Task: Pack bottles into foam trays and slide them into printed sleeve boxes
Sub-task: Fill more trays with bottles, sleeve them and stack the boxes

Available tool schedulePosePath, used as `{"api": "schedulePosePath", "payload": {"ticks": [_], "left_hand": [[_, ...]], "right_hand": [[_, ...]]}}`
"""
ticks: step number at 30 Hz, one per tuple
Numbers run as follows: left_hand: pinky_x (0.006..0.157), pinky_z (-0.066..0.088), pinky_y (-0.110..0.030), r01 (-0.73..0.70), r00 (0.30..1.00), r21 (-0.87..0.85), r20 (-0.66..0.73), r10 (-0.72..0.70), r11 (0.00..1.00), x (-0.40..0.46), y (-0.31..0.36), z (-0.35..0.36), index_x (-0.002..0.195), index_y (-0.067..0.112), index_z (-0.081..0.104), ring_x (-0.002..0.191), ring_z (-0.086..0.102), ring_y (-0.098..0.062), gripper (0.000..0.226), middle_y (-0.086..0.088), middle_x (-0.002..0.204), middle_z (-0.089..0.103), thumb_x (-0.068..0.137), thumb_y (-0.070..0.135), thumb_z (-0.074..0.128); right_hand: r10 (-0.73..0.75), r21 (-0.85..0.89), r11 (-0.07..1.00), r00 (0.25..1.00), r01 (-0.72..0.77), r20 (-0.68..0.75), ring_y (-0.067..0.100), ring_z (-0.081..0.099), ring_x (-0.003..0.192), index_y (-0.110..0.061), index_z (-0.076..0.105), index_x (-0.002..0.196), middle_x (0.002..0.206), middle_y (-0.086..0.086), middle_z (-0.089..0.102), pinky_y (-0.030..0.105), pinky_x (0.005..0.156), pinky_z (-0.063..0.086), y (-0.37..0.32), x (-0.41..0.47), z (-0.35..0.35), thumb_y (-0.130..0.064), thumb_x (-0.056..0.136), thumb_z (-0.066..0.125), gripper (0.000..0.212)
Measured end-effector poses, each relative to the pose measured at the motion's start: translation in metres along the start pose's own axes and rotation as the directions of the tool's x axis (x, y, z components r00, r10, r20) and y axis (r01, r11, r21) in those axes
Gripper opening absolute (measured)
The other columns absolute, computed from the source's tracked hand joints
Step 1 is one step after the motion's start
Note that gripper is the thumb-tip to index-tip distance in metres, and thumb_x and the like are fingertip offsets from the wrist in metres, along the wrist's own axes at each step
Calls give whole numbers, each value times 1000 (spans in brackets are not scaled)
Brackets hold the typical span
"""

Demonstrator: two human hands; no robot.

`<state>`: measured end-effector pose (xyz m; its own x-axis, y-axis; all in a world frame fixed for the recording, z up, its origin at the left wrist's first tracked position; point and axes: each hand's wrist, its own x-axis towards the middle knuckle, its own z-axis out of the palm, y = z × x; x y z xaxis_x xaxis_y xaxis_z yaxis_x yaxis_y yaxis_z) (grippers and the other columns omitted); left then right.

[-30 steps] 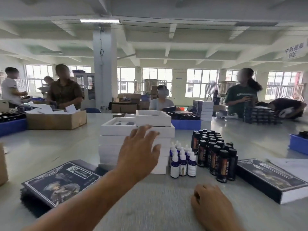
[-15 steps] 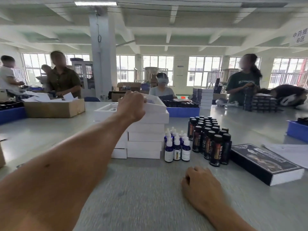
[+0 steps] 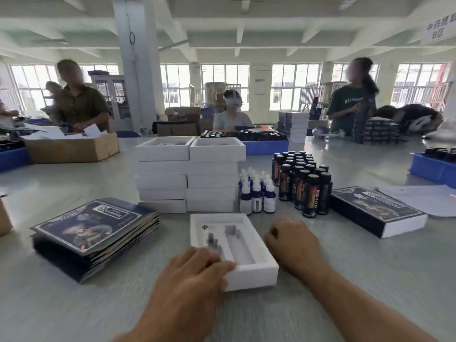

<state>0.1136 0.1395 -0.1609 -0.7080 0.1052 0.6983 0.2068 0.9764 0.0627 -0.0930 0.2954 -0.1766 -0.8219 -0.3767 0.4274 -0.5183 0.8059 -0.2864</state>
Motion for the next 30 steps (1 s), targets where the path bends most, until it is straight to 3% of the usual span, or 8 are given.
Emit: {"api": "schedulePosePath", "payload": {"ticks": [4, 8, 11, 14, 21, 23, 26, 30], "left_hand": [[82, 52, -38, 108, 989, -110, 110, -96, 988, 2, -6, 7, 105, 34, 71, 98, 57, -8, 22, 19, 103, 61, 85, 41, 64], [91, 41, -26, 223, 975, -237, 41, -220, 945, 19, -20, 8, 109, 36, 68, 111, 50, 1, 48, 24, 116, 54, 89, 69, 39], [97, 39, -25, 371, 925, -346, 63, -374, 862, 38, -42, 20, 110, 31, 71, 115, 51, -1, 41, 16, 124, 56, 93, 58, 46], [101, 29, -21, 509, 861, -279, 150, -486, 815, 44, -65, 34, 120, 26, 67, 127, 45, -8, 33, 5, 141, 49, 97, 42, 49], [90, 25, -17, 527, 841, -246, 286, -458, 814, 30, -85, 51, 132, 37, 56, 115, 36, 6, 37, 19, 148, 35, 100, 45, 38], [92, 25, -17, 518, 843, -225, 295, -449, 825, 32, -85, 53, 133, 36, 55, 126, 37, 0, 37, 17, 153, 29, 100, 43, 38], [94, 26, -19, 511, 844, -236, 321, -430, 826, 32, -83, 54, 127, 41, 57, 133, 35, -4, 34, 21, 155, 22, 100, 45, 37], [103, 26, -19, 466, 864, -277, 346, -365, 840, 30, -81, 54, 114, 54, 57, 133, 31, 3, 26, 29, 152, 21, 97, 51, 38]], "right_hand": [[37, 114, 993, 998, -41, 43, 8, 56, 77, -31, 65, 79, 86, -8, 61, 27, 65, 47, -1, 0, -6, -36, 92, 57, 15], [45, 84, 995, 998, -48, 35, 5, 52, 75, -28, 67, 83, 88, -8, 57, 19, 53, 32, 2, -1, -4, -35, 91, 59, 13], [52, 86, 995, 998, -54, 27, 8, 54, 78, -26, 68, 85, 90, -7, 59, 21, 56, 36, 4, 0, -4, -35, 91, 59, 13], [62, 131, 989, 998, -65, 27, 10, 59, 82, -25, 71, 90, 92, -6, 64, 27, 66, 46, 4, 0, -3, -31, 90, 60, 13], [184, 206, 961, 983, -182, 8, 7, 59, 78, -27, 64, 94, 86, -10, 65, 27, 66, 47, 8, 13, -2, -30, 88, 60, 7], [235, 217, 946, 971, -240, 48, 10, 60, 84, -26, 62, 104, 99, -5, 69, 30, 71, 48, 10, 24, -3, -35, 87, 59, 19], [283, 287, 913, 957, -291, 69, 13, 59, 89, -12, 50, 139, 110, 2, 66, 32, 75, 46, 16, 44, -2, -42, 88, 63, 60], [307, 343, 884, 948, -318, 88, 22, 58, 111, -10, 41, 147, 129, 6, 62, 41, 94, 49, 18, 68, 5, -57, 88, 62, 78]]}}
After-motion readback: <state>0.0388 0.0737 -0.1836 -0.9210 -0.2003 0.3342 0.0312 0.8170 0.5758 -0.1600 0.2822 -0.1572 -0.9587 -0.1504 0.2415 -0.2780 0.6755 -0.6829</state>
